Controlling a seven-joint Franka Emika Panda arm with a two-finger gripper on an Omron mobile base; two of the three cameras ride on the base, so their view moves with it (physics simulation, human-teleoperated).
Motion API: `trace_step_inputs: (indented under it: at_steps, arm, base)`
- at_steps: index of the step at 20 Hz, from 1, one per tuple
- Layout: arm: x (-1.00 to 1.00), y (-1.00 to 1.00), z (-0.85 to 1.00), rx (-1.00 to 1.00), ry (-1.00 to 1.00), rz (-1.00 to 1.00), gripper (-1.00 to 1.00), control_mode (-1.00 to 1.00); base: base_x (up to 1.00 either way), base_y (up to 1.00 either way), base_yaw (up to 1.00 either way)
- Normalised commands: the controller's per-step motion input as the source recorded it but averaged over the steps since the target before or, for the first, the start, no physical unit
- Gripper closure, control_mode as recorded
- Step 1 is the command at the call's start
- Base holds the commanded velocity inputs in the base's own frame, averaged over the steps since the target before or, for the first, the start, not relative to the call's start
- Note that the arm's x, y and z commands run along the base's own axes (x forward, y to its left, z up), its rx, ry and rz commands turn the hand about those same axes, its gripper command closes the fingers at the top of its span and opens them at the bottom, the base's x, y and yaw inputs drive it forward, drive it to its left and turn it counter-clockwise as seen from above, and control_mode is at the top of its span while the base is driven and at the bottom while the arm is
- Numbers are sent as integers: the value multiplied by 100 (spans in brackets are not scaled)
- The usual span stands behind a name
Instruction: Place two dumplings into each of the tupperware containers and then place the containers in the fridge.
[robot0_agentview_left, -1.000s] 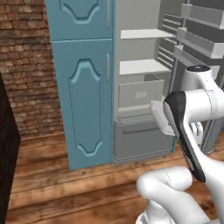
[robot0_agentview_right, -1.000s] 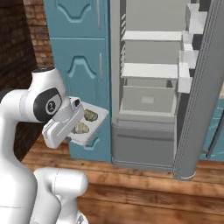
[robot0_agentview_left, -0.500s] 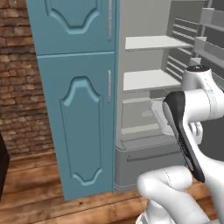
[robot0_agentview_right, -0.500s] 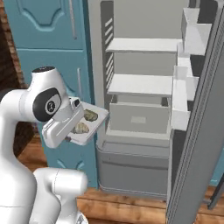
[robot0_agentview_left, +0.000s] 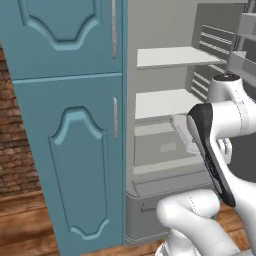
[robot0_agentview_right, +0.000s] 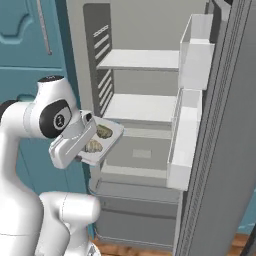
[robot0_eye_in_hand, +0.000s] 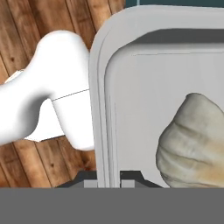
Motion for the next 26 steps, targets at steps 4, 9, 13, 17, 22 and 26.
trace_step_inputs:
  at_steps: [4, 9, 13, 17, 22, 26]
  arm:
    - [0, 0, 0, 0, 0, 0, 100, 100]
    - [0, 0, 0, 0, 0, 0, 100, 100]
    - [0, 0, 0, 0, 0, 0, 100, 100]
    - [0, 0, 0, 0, 0, 0, 100, 100]
    - [0, 0, 0, 0, 0, 0, 100, 100]
    - [0, 0, 0, 0, 0, 0, 100, 100]
  base:
    - [62, -23, 0]
    - [60, -19, 0]
    - [61, -24, 0]
    - [58, -31, 3]
    - [32, -36, 6]
    - [26, -40, 8]
